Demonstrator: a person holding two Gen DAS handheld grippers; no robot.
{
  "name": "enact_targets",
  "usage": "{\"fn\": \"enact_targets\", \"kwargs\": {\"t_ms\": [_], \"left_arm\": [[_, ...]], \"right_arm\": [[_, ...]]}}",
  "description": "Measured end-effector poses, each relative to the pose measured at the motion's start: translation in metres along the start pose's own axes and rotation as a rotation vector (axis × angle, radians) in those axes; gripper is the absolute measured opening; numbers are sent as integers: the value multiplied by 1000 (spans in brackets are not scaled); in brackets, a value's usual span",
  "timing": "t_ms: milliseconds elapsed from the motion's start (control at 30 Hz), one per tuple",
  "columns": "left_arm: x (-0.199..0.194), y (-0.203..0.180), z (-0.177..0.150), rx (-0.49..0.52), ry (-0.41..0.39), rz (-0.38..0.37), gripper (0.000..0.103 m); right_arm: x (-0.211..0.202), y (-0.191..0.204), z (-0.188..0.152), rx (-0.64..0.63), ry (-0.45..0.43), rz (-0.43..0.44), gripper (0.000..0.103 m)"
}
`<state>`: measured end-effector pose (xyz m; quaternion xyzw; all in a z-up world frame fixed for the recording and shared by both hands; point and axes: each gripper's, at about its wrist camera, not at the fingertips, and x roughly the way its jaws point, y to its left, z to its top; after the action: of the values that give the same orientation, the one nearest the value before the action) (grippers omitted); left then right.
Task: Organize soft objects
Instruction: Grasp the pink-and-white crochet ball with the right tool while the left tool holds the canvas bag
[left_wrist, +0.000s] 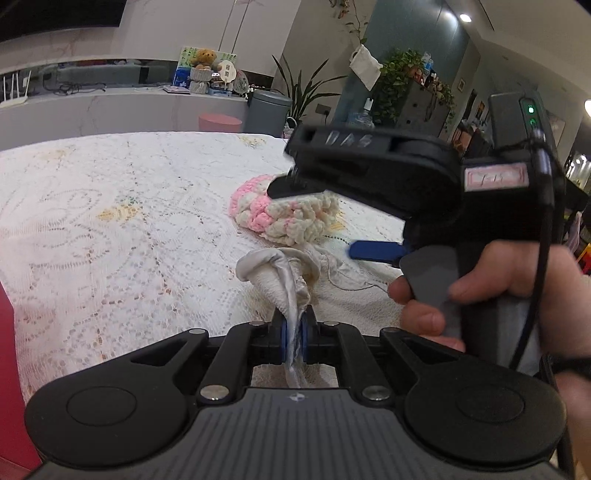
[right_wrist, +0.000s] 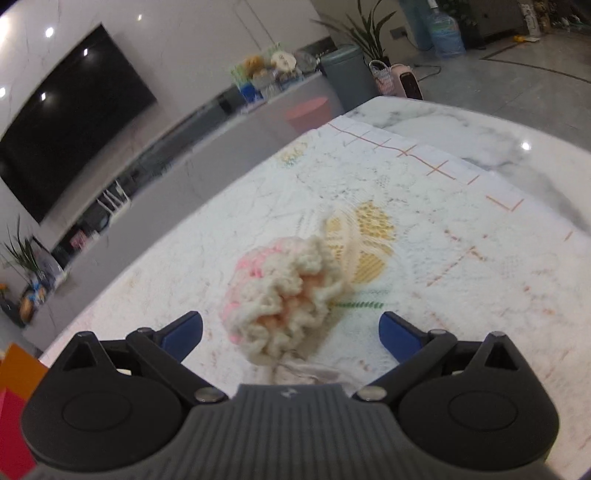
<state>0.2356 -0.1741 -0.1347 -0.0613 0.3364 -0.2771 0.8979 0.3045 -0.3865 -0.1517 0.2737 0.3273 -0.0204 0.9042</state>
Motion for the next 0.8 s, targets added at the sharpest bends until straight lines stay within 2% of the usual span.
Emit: {"fn": "enact_targets", "kwargs": {"t_ms": [33, 67, 100, 133, 167, 267, 400, 433, 500, 533, 600, 700, 733, 800], "left_arm": [[-1, 2, -1, -7, 0, -4, 8], [-1, 2, -1, -11, 0, -6, 9], [-1, 2, -1, -14, 0, -8, 9], [-2, 3, -1, -17, -1, -9, 9], [-2, 3, -1, -19, -1, -10, 9], [-1, 4, -1, -18, -2, -10, 9], [-1, 5, -2, -14, -2, -6, 9], [-2, 5, -3, -13, -2, -5, 9], [-1, 3, -3, -9, -2, -1, 9], [-1, 2, -3, -6, -3, 4, 9], [0, -1, -3, 3, -3, 11, 9], [1, -4, -3, 13, -2, 20, 9], [0, -4, -2, 19, -2, 25, 9], [1, -10, -1, 36, -2, 40, 9]], "right_arm": [[1, 2, -2, -12, -11, -1, 82], [2, 5, -4, -32, -14, -1, 60], [4, 7, -5, -48, -6, 9, 51], [6, 7, -6, -53, 2, 20, 48], [6, 7, -8, -53, -4, 22, 36], [-1, 10, -8, -100, -41, 35, 24], [-26, 28, 6, -259, -86, 13, 22], [-33, 34, 11, -316, -54, -24, 22], [-43, 39, 18, -411, 103, -149, 22], [-54, 37, 17, -441, 126, -175, 22], [-80, 27, 13, -513, 111, -180, 22], [-91, 11, 14, -589, 240, -161, 25], [-91, 5, 13, -589, 254, -170, 29], [-86, -5, 12, -541, 275, -234, 47]]}}
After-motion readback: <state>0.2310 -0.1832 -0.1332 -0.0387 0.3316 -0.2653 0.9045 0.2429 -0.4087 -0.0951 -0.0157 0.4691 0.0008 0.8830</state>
